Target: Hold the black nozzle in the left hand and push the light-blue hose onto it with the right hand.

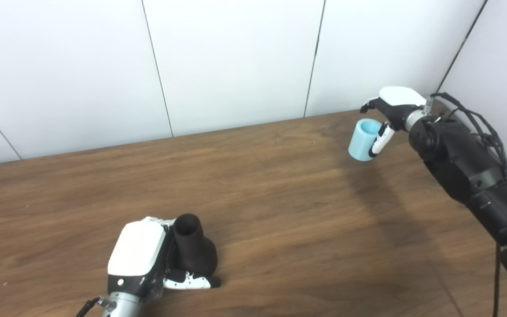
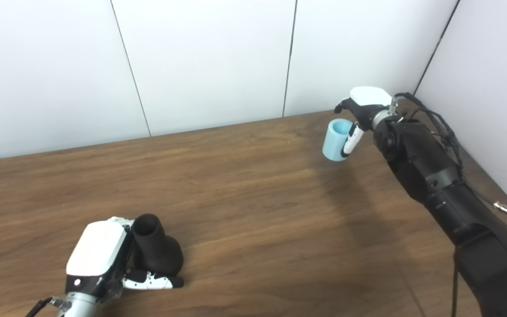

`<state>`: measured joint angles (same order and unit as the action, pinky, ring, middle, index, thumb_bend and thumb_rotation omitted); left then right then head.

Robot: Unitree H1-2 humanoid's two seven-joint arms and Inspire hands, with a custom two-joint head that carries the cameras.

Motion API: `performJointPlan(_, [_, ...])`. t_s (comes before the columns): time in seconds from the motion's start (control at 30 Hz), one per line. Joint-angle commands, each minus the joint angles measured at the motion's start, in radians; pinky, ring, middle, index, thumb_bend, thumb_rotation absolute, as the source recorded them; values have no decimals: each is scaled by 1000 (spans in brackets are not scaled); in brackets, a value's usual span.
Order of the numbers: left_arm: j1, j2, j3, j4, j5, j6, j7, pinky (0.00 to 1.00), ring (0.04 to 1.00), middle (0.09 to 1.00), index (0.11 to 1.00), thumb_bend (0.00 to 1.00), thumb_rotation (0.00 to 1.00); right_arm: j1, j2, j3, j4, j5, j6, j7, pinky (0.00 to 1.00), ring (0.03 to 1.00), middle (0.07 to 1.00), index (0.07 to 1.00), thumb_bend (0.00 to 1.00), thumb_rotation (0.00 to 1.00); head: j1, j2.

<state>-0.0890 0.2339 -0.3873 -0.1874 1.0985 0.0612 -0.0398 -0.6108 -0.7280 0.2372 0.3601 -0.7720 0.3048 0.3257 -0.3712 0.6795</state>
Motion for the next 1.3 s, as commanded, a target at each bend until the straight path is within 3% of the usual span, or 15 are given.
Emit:
performJointPlan(0.0, [9,15,3,8,14,9,-17,715,562,467,495,525,0,-32,-15,-26,-8,21,-14,-32,569,715,788,765,958,86,-1,0])
performJointPlan(0.07, [7,16,1,9,15,7,-17,717,557,461,497,525,0,-30,-14,-32,-4,45,-33,-37,547,673,746,760,943,55,-1,0])
performJointPlan(0.23, [4,12,-1,11,19,7,-11,724,564,459,498,525,0,-21,-24,-43,-14,102,-76,-25,649,678,711,736,893,1,0,1])
performJointPlan(0.6, [6,8,-3,6,30,12,-13,720,558,446,500,525,0,-24,-22,-46,-19,115,-50,-13,666,687,713,729,883,0,4,3])
performJointPlan(1.03, [6,5,-2,11,26,8,-4,719,563,454,499,525,0,-29,-33,-36,-20,116,-60,6,601,633,684,685,842,0,2,8])
performJointPlan(1.2, [8,3,0,9,22,11,-6,715,556,452,499,525,0,-25,-30,-37,-1,101,-84,-31,583,565,617,633,804,0,3,11])
performJointPlan(1.23, [8,3,0,10,21,10,-5,718,561,453,498,525,0,-24,-29,-38,1,99,-87,-39,565,481,542,572,635,0,3,11])
performJointPlan(1.27, [8,3,1,9,17,10,-5,718,562,453,498,525,0,-20,-27,-38,2,89,-102,-66,559,453,517,551,577,0,5,11])
